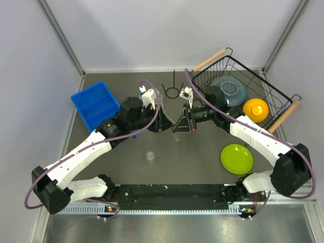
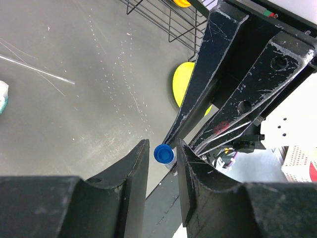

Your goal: Organize the chemistry lab equipment

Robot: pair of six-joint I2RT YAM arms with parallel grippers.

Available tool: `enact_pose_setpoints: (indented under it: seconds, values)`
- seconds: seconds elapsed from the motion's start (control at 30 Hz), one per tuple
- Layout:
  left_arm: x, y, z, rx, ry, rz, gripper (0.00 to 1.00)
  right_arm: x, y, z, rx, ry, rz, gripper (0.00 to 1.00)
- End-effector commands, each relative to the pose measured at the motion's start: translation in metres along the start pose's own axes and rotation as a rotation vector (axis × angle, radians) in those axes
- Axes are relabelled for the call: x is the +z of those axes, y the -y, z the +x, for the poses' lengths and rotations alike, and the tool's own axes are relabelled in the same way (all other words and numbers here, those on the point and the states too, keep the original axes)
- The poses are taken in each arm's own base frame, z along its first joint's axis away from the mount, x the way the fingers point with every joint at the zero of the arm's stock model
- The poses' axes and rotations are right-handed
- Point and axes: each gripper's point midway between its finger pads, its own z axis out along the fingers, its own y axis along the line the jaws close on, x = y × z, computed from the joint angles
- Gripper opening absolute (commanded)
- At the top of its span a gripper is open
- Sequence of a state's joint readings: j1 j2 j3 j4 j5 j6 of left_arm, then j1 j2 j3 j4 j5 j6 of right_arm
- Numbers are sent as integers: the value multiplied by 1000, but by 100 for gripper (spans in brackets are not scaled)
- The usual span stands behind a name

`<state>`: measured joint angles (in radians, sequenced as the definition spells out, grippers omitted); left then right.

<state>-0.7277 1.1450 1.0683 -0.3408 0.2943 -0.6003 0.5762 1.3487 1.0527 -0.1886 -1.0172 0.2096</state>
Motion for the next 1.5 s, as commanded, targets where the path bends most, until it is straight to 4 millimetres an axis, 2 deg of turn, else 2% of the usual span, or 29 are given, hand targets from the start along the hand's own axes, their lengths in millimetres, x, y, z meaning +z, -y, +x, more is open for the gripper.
enact_pose_setpoints:
  seconds: [0.0,0.17,0.33,0.5,0.53,0.67,0.8,0.93,1.0,1.13,1.2,1.27,1.3,1.37,1.43,1.47]
  values:
    - [-7,13,-11,-13,77,56,34,-2,-11,-14,-86,34,-8,6]
    - [-5,17,-8,-23,60,79,32,-2,-10,-13,-84,32,-7,6]
    - [-4,19,-9,-20,60,92,18,-2,-11,-13,-91,32,-7,6]
    - [-7,20,-11,-15,72,95,11,-2,-11,-13,-99,31,-5,10]
    - [-7,20,-11,-14,75,91,11,-3,-11,-13,-98,30,-3,13]
    - [-11,12,-14,-1,96,51,10,-5,-12,-14,-136,26,6,40]
    - [-19,-5,-26,20,158,-24,9,-11,-13,-14,-196,17,20,55]
    - [-29,-33,-48,62,234,-130,10,-26,-14,-8,-365,-13,-1,68]
    - [-32,-50,-58,79,261,-192,10,-36,-19,-1,-392,-30,-28,76]
    - [-38,-92,-82,177,337,-391,10,-54,8,7,-473,-49,87,78]
    - [-37,-110,-93,200,367,-460,10,-57,22,21,-470,-82,140,79]
    - [-37,-130,-101,239,395,-550,11,-58,29,34,-478,-103,152,80]
    - [-38,-134,-113,257,441,-563,11,-58,31,37,-478,-107,153,80]
    - [-31,-154,-115,283,436,-621,11,-60,34,44,-490,-115,155,81]
    - [-30,-168,-126,303,463,-656,11,-62,39,46,-496,-120,171,81]
    - [-21,-179,-128,306,460,-671,11,-63,40,47,-493,-122,174,81]
